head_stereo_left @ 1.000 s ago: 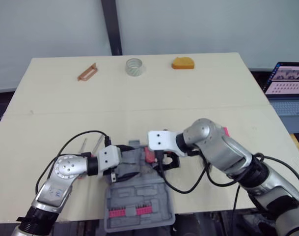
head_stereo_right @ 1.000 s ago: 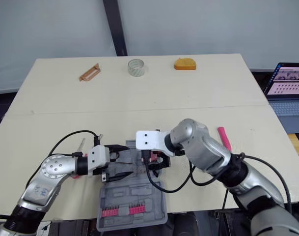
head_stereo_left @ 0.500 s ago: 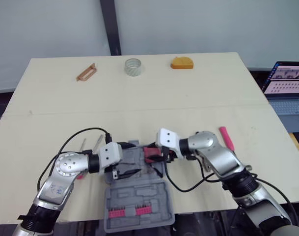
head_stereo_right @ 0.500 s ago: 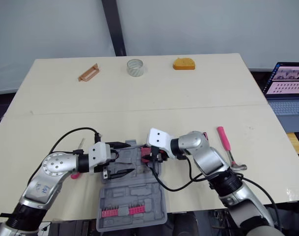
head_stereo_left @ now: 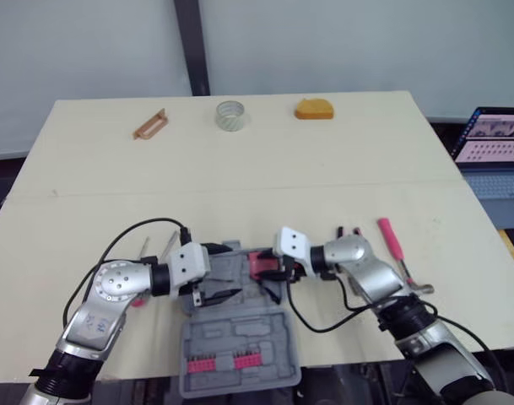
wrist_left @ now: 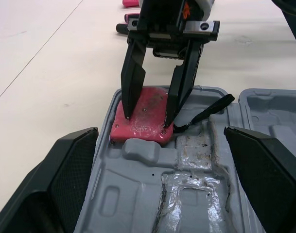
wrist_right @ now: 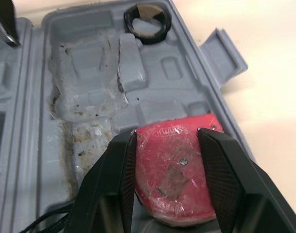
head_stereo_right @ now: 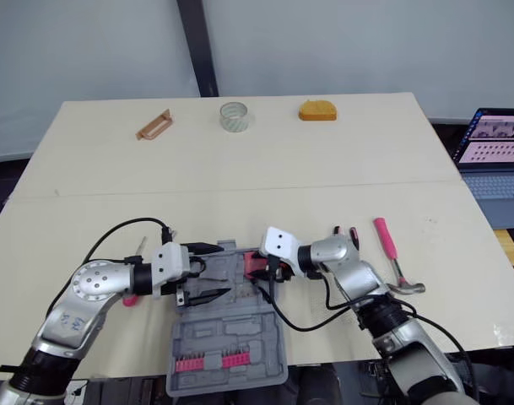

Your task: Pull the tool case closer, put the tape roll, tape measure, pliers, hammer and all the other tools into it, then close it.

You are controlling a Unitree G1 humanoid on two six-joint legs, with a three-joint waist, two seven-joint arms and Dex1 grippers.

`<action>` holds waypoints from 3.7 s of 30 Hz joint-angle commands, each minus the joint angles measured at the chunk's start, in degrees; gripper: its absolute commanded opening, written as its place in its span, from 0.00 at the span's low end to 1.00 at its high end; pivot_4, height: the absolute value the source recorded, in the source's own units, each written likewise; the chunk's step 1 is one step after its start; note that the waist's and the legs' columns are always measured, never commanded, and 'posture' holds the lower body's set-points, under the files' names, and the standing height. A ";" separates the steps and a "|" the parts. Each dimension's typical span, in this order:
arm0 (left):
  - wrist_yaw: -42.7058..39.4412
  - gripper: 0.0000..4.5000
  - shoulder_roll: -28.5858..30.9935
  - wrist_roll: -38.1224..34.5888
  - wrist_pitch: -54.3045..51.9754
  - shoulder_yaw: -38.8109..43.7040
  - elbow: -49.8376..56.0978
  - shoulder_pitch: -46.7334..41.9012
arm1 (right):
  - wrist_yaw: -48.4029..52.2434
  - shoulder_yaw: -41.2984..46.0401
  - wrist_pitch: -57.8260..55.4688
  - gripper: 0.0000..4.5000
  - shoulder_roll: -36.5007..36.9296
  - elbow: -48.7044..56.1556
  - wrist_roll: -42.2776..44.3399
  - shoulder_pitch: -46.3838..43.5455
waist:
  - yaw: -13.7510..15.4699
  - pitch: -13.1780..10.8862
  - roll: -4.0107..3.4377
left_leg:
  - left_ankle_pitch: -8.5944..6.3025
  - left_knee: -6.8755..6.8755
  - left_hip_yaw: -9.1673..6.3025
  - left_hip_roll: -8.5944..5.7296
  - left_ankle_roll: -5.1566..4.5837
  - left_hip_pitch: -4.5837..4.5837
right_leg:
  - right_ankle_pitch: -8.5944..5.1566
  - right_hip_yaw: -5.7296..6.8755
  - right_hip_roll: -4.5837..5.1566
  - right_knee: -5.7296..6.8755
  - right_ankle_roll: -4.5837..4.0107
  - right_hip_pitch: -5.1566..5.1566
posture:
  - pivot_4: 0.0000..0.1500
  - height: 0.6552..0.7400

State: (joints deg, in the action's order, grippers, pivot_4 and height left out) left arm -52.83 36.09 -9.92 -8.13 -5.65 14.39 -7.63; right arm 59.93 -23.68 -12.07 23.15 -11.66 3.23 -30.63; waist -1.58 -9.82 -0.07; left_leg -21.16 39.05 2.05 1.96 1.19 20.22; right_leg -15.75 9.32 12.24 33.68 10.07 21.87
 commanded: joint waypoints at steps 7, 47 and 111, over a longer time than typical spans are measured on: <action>-0.68 1.00 1.07 -1.47 -0.33 1.39 0.95 -0.62 | -0.70 0.94 12.79 0.47 -3.55 -15.98 -1.78 2.98 | -0.14 0.07 0.03 | 0.00 -0.04 0.00 0.02 0.00 -0.33 | 0.00 0.00 0.00 0.00 0.00 -0.32 | 1.00 1.00; -0.63 1.00 12.51 -9.47 -3.10 47.67 -18.47 25.88 | 2.25 45.57 -11.60 0.98 30.34 -6.38 20.04 24.49 | 1.46 -0.07 -0.16 | -0.17 -0.04 0.44 0.32 0.06 -0.08 | -0.01 -0.11 -0.26 -0.38 -0.02 -0.04 | 1.00 1.00; -6.40 1.00 -2.08 -6.08 3.63 -2.20 -2.22 -8.45 | -42.07 35.68 -21.70 0.98 -2.17 41.14 13.75 41.24 | 2.86 -0.03 -0.20 | -0.22 0.15 0.75 0.65 0.16 -0.08 | 0.01 -0.31 -0.54 -0.18 -0.06 0.19 | 1.00 1.00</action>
State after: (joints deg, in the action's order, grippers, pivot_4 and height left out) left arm -58.37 34.39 -16.47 -6.24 -6.88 12.41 -15.49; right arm 21.30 11.78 -36.22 22.35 27.03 19.27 9.29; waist 1.28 -9.85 -0.27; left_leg -21.38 39.19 2.79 2.61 1.36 20.14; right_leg -15.75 9.02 11.69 33.50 10.01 22.06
